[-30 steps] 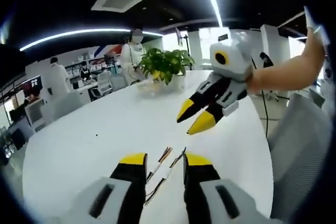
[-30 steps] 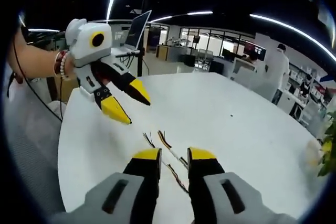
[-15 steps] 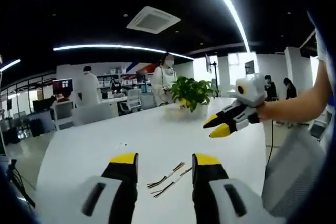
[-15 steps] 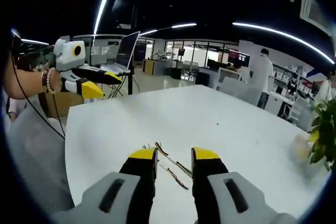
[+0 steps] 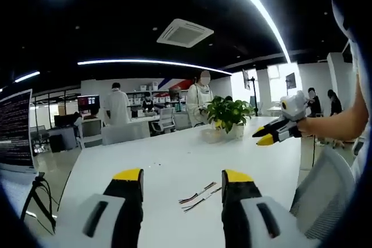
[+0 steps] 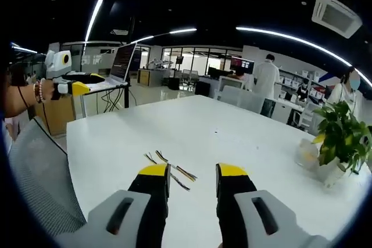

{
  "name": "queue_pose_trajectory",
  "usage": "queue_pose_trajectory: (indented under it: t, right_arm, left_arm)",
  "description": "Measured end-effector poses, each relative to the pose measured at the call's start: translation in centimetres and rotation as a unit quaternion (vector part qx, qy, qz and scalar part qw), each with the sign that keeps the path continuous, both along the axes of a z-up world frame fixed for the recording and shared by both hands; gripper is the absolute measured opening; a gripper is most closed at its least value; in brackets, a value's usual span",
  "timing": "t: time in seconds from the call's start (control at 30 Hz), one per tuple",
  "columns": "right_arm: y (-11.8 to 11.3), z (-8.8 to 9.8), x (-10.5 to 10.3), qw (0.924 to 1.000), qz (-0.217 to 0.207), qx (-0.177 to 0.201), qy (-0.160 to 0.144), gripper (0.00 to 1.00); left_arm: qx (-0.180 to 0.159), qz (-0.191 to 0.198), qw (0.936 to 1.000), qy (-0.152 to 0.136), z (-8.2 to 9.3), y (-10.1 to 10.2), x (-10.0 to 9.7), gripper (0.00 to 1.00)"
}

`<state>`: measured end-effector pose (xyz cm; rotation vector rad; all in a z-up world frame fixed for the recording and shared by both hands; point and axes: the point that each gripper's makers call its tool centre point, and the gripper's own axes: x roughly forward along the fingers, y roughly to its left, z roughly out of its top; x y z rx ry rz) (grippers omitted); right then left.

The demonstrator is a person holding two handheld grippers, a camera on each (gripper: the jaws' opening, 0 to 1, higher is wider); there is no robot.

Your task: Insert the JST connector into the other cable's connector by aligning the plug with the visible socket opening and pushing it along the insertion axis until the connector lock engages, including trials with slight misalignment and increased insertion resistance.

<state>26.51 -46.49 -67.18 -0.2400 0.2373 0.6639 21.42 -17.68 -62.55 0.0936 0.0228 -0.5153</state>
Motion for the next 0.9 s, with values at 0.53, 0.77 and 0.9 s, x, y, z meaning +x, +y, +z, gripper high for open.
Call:
queue_pose_trajectory:
  t: [0.53, 0.77, 0.9]
  right_arm:
    - [-1.2, -0.4, -4.0, 0.9994, -0.035, 0.004, -0.003, 0.37]
    - [-1.1, -2.2, -5.4, 0.999, -0.036, 0.005, 0.026, 0.39]
    - [-1.2, -3.5, -5.9, 0.9982, -0.036, 0.006, 0.048, 0.4]
  left_arm:
    - [-0.014, 0.051, 0.9981, 0.031, -2.1, 3.8, -4.4, 0.64]
    - [-0.02, 0.057, 0.9962, 0.063, -4.9, 4.1, -5.4, 0.65]
    - [-0.026, 0.055, 0.9955, 0.072, -5.8, 4.0, -5.4, 0.64]
